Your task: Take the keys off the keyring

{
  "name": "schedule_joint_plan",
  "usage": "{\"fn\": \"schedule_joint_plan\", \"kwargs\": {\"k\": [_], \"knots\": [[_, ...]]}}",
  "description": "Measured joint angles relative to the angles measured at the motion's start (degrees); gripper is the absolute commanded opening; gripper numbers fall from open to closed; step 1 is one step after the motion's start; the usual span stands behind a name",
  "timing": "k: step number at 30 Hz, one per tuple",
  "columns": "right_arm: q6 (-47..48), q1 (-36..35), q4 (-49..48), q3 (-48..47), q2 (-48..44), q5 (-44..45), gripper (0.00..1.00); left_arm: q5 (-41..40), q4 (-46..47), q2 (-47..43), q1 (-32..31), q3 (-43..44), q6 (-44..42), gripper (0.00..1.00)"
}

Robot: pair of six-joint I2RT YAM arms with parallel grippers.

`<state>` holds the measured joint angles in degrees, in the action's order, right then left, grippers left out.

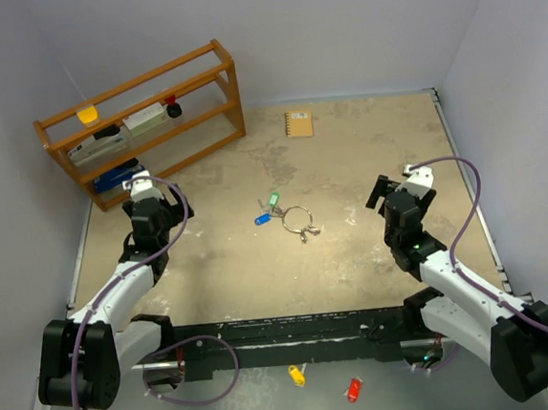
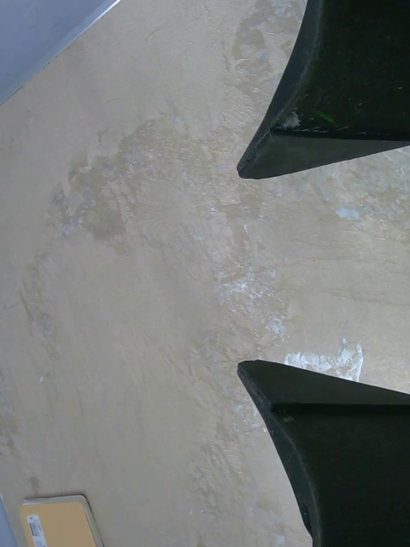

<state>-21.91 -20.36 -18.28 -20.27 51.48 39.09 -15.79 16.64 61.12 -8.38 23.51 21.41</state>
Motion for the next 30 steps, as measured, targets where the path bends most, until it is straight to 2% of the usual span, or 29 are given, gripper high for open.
{"fn": "schedule_joint_plan", "kwargs": {"k": [30], "knots": [[0.02,0.0,0.0,0.0,0.0,-0.09,0.89,0.44,0.96,1.03,0.0,-0.04,0.04,0.92]]}}
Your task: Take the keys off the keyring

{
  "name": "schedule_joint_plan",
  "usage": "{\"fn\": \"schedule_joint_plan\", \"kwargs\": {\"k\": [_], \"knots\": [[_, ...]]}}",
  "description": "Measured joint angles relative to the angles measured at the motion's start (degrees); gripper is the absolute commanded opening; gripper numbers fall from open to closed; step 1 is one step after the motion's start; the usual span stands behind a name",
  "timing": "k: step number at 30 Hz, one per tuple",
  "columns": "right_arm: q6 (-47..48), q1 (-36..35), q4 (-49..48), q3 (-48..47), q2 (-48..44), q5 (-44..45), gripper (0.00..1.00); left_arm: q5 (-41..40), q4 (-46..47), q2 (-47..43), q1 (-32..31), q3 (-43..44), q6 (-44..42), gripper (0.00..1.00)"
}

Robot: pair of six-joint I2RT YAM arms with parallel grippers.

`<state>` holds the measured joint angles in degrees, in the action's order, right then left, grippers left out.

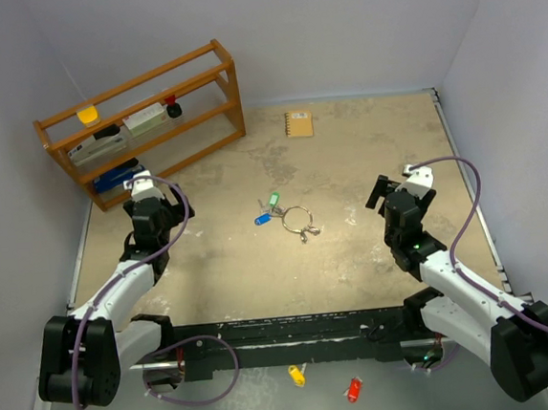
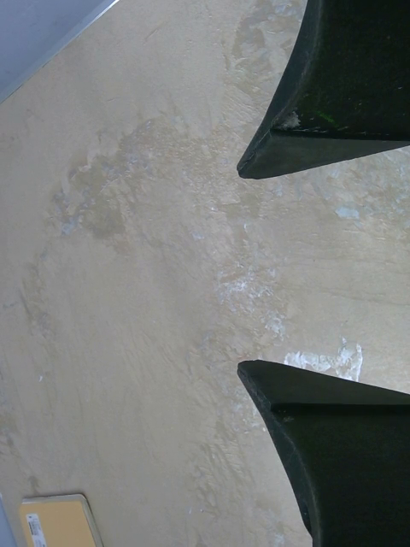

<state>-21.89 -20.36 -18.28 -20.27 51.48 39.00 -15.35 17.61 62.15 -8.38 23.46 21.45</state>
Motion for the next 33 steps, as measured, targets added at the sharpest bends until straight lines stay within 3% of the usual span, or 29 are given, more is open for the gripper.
{"fn": "schedule_joint_plan", "kwargs": {"k": [15,20,23,29,33], "knots": [[3.56,0.0,-2.64,0.31,2.97,-12.35,0.83,6.29,0.98,1.33,-0.7,0.7,-0.61,0.92],[5.03,-0.42,-2.54,-2.14,8.7,-18.88,0.81,7.21,0.83,2.82,-5.01,4.09,-2.12,0.92],[6.19,-1.55,-2.45,-4.42,11.82,-22.51,0.73,6.43,0.79,4.31,-9.22,6.99,-3.15,0.92],[8.66,-4.61,-2.34,-8.57,18.14,-28.76,0.44,8.61,3.34,7.52,-12.0,8.28,-2.21,0.92],[9.31,-6.43,-2.1,-9.14,21.27,-31.56,0.41,10.32,4.87,8.76,-12.0,8.24,-0.79,0.92]]}}
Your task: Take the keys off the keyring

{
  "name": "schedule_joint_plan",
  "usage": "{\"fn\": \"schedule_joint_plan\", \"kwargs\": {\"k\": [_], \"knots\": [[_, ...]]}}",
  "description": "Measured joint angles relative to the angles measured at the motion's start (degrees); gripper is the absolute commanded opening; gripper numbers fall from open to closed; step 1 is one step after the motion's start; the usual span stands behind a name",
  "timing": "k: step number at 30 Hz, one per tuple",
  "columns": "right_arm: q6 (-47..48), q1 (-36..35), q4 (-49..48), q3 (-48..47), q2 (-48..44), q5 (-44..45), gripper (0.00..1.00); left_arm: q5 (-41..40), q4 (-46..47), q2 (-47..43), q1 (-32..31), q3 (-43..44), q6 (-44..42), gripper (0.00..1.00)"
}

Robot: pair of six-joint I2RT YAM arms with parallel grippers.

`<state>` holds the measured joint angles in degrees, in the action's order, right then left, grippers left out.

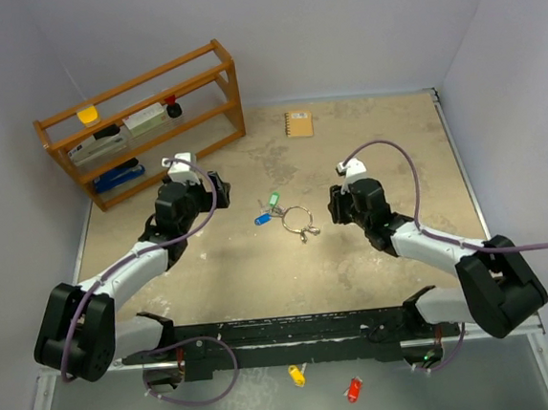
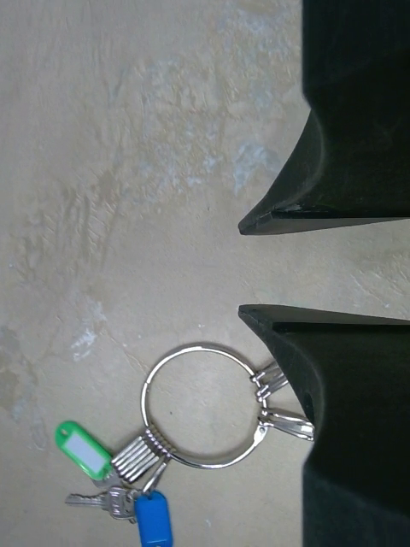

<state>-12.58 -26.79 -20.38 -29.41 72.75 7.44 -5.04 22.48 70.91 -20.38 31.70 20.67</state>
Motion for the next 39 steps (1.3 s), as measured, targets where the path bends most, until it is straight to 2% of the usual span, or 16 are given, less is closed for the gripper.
{"fn": "schedule_joint_plan", "kwargs": {"k": [7,13,22,28,34,37,38,39], "knots": [[0.04,-4.0,0.31,0.0,2.1,-2.1,0.43,2.12,2.45,-0.02,0.0,-0.96,1.22,0.81],[-0.04,-7.93,0.28,0.0,5.03,-2.51,0.42,4.07,3.56,-0.02,0.0,-1.64,1.88,0.61],[-0.42,-11.56,0.83,-0.09,8.02,-2.25,0.42,4.85,3.3,-1.53,0.0,-1.64,2.27,0.56],[-0.52,-12.35,1.03,-1.55,9.97,-1.51,0.41,4.81,2.47,-3.78,0.0,-1.64,2.21,0.49],[-0.79,-12.96,1.22,-2.78,13.0,-0.09,0.39,4.57,1.77,-5.2,0.0,-1.64,2.05,0.5],[-0.94,-13.07,1.25,-3.43,13.81,0.59,0.29,4.35,1.22,-6.08,0.0,-1.64,1.64,0.49],[-0.94,-13.07,1.25,-3.63,14.01,0.76,0.21,4.22,0.94,-6.45,0.0,-1.64,1.27,0.5],[-1.07,-13.07,1.38,-3.96,14.32,0.96,0.09,4.15,0.61,-6.84,0.0,-1.64,1.2,0.5]]}}
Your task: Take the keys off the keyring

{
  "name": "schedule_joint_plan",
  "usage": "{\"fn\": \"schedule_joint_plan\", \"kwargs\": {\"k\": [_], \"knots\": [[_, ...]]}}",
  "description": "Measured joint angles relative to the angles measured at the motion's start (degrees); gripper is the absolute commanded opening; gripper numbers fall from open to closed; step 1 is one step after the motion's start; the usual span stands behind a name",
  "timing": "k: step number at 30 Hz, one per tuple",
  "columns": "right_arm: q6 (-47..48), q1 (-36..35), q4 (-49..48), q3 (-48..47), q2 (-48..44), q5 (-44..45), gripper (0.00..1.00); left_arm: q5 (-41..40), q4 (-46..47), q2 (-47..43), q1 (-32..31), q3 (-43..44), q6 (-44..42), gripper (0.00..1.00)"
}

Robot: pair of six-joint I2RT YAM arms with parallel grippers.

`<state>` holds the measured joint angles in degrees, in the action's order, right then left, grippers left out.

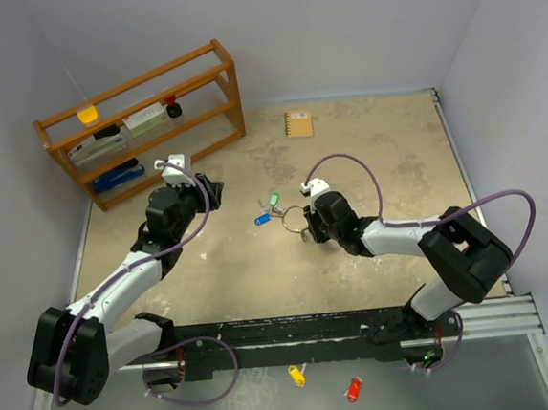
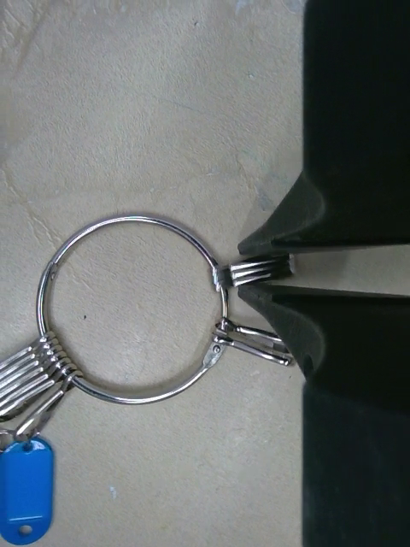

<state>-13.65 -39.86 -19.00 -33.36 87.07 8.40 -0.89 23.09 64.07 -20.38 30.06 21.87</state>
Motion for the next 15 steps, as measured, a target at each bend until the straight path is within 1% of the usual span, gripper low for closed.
{"fn": "schedule_joint_plan", "kwargs": {"k": [1,2,6,8,9,11,13,15], "knots": [[-0.02,0.0,0.24,-0.35,0.31,0.09,0.01,-0.04,-0.15,-0.35,0.0,0.0,-0.09,0.49],[0.02,0.0,0.35,-0.63,0.57,0.22,0.0,-0.2,-0.22,-0.61,0.0,0.0,-0.2,0.49],[-0.57,-0.28,1.79,-2.1,1.27,1.16,0.0,-0.61,-0.42,-0.87,0.0,0.0,-0.35,0.46],[-0.5,-0.46,2.56,-2.49,1.27,1.2,0.0,-0.63,-0.55,-0.72,0.0,0.0,-0.42,0.39],[-0.44,-0.59,2.95,-2.71,1.22,1.29,0.0,-0.59,-0.52,-0.48,0.0,0.0,-0.46,0.38],[-0.13,-0.79,3.72,-3.13,0.83,1.36,0.0,-0.37,-0.59,0.11,0.0,0.0,-0.48,0.31],[0.33,-1.03,4.68,-3.98,-0.07,1.38,0.0,0.11,-0.83,0.83,0.0,0.02,-0.57,0.28],[1.14,-1.33,5.84,-5.55,-1.73,1.42,0.0,0.48,-1.33,1.29,0.0,0.02,-0.74,0.27]]}}
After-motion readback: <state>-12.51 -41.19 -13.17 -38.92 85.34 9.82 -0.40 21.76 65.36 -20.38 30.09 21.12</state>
